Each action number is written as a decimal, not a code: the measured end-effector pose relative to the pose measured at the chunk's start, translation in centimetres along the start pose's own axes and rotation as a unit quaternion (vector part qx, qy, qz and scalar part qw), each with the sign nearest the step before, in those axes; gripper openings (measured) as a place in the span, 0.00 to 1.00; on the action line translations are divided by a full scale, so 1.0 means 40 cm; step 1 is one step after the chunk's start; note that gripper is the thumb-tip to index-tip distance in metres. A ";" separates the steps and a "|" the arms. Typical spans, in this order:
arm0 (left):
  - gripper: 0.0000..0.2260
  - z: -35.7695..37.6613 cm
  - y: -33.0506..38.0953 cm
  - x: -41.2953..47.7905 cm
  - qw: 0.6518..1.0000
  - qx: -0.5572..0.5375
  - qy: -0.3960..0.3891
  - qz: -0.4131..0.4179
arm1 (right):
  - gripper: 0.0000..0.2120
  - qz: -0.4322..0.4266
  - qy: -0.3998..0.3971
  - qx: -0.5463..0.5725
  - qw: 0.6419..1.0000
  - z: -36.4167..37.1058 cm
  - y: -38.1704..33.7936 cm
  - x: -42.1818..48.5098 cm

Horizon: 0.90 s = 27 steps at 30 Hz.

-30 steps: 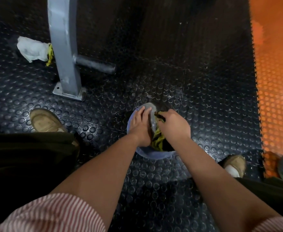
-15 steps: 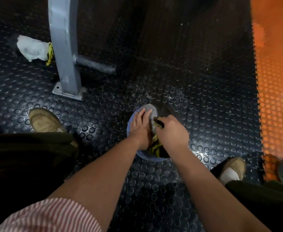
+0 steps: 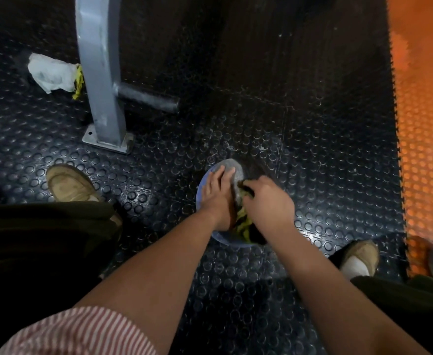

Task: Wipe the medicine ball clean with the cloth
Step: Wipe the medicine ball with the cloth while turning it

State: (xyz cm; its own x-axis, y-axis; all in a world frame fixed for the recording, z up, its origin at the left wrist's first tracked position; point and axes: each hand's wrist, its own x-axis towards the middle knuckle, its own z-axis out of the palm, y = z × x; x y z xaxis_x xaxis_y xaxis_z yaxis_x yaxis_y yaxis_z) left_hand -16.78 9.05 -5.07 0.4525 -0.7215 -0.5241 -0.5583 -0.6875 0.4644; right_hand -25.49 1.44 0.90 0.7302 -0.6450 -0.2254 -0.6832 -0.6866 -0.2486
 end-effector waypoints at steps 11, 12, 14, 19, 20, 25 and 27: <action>0.49 -0.020 0.008 -0.020 0.997 -0.070 0.005 0.020 | 0.14 -0.039 -0.053 0.030 0.997 0.012 0.029 -0.117; 0.49 -0.021 0.011 -0.021 0.997 -0.073 0.006 0.022 | 0.14 -0.048 -0.062 0.024 0.997 0.018 0.033 -0.127; 0.48 -0.022 0.013 -0.021 0.997 -0.068 0.008 0.021 | 0.14 -0.056 -0.069 0.011 0.996 0.018 0.038 -0.121; 0.50 -0.013 0.005 -0.014 0.998 -0.054 0.018 0.021 | 0.12 -0.045 0.000 0.007 0.999 -0.003 0.022 -0.039; 0.50 -0.012 0.006 -0.015 0.998 -0.053 0.019 0.023 | 0.12 -0.031 0.003 0.013 0.999 -0.009 0.020 -0.007; 0.62 -0.021 0.003 -0.022 0.997 -0.062 0.018 0.032 | 0.11 0.031 -0.038 0.050 0.998 -0.029 0.014 0.110; 0.56 -0.025 -0.004 -0.016 0.995 -0.095 0.021 0.027 | 0.12 0.007 -0.036 0.062 0.997 -0.023 0.008 0.073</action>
State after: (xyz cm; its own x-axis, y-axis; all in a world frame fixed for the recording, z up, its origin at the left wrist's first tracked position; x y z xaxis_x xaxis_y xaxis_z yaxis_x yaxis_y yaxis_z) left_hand -16.29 9.53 -4.11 0.4560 -0.7582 -0.4660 -0.4428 -0.6475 0.6202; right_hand -23.57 -0.99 1.03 0.7223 -0.6254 -0.2951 -0.6904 -0.6280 -0.3590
